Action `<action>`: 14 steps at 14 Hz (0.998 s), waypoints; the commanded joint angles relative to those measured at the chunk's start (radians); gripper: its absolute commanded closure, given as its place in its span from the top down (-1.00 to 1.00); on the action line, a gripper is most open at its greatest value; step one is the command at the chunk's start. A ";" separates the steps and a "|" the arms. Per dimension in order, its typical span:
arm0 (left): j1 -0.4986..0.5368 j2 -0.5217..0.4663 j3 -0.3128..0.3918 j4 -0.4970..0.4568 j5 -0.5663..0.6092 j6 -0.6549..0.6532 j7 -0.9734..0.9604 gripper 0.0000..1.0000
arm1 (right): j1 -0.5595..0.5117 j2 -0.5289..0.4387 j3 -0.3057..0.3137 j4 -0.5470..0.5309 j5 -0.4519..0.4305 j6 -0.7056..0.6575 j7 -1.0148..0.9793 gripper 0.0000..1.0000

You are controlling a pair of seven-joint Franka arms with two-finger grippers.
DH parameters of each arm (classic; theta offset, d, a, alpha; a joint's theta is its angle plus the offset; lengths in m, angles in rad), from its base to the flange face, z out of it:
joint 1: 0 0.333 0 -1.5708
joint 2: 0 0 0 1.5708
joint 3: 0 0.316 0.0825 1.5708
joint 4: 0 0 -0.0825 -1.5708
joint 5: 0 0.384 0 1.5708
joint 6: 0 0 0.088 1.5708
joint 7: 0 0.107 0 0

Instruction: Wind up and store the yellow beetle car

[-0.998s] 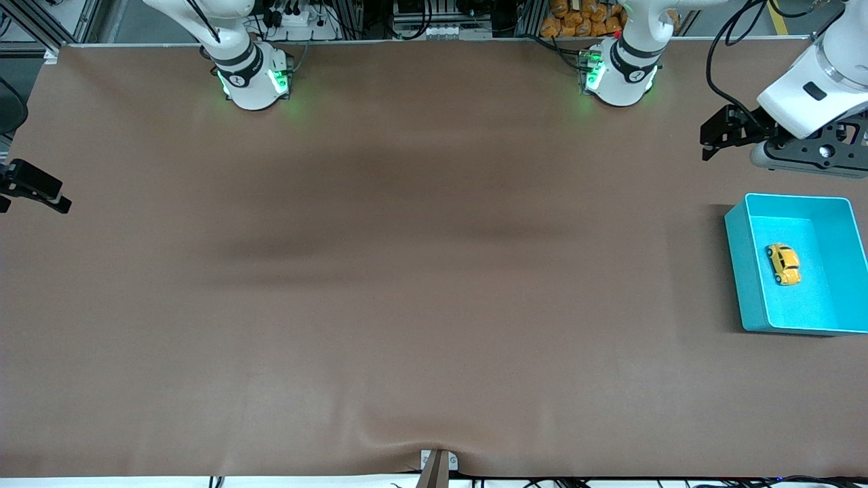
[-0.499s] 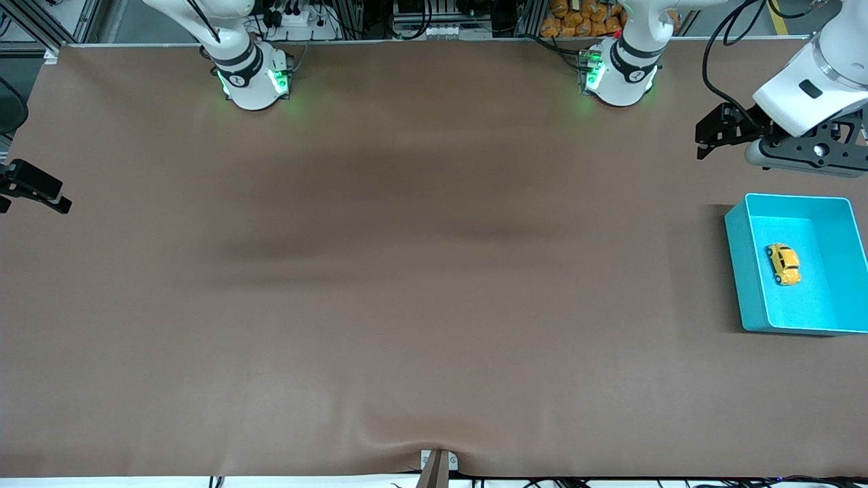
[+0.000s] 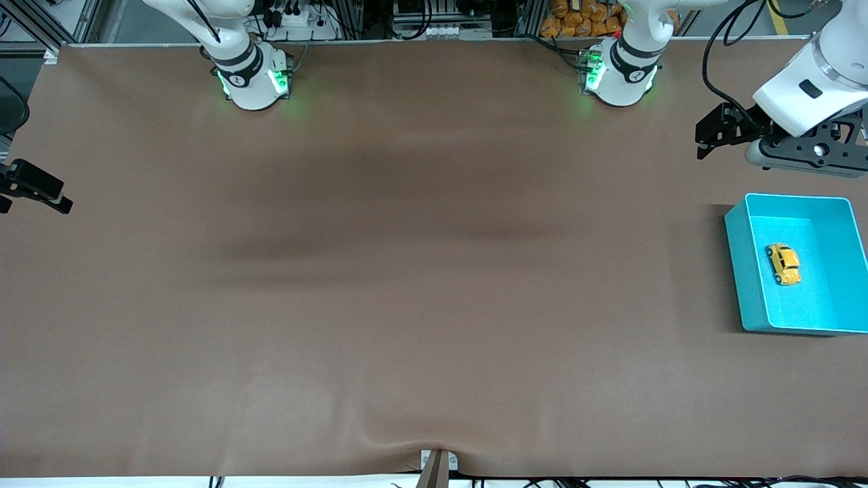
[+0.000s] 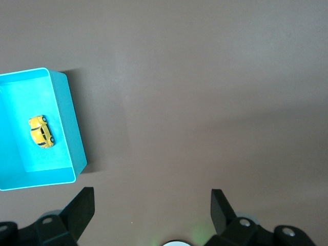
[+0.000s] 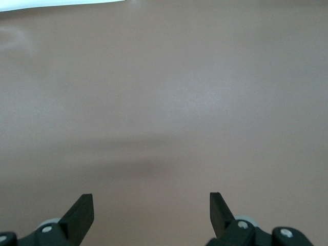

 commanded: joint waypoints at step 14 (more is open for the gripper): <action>0.018 0.005 0.014 0.008 -0.019 -0.006 0.017 1.00 | -0.003 -0.004 0.008 0.012 -0.020 -0.003 0.016 1.00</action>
